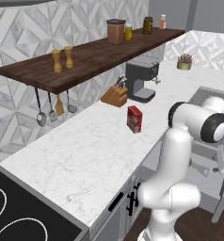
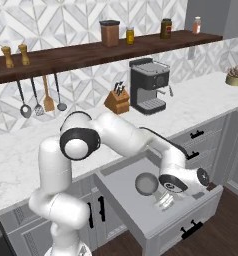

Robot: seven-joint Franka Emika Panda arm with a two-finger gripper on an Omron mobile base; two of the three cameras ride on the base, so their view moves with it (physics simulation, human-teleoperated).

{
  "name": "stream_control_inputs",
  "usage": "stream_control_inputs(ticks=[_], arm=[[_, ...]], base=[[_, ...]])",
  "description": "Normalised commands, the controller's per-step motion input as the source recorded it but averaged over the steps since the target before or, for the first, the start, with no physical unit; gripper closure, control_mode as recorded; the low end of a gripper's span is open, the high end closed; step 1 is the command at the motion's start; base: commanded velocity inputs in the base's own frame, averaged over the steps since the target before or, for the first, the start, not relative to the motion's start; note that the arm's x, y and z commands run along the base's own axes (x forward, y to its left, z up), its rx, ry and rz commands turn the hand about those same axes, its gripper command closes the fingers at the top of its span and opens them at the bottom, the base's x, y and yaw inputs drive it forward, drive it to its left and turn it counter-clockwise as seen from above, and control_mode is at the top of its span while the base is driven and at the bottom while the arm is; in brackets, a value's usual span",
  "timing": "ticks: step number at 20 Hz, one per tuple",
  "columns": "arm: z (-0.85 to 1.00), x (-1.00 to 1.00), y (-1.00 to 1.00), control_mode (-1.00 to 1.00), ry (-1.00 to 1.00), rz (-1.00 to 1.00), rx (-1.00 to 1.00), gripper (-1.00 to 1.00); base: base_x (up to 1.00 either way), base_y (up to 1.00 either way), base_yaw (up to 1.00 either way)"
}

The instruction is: Pick the measuring cup from the drawer and place it on the counter.

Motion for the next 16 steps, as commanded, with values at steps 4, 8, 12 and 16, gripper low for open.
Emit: stream_control_inputs(ticks=[4, 8, 12, 16], arm=[[-0.08, 0.21, 0.06, -1.0, -0.05, -0.04, 0.0, -1.0], [-0.25, 0.47, 0.08, -1.0, 0.06, 0.0, 0.0, -1.0], [-0.43, 0.62, 0.46, -1.0, 0.12, -0.03, -0.03, -1.0], [-0.64, 0.44, 0.43, -1.0, 0.03, -0.05, -0.04, -1.0]], base=[[0.0, 0.0, 0.0], [0.0, 0.0, 0.0], [0.0, 0.0, 0.0], [0.0, 0.0, 0.0]])
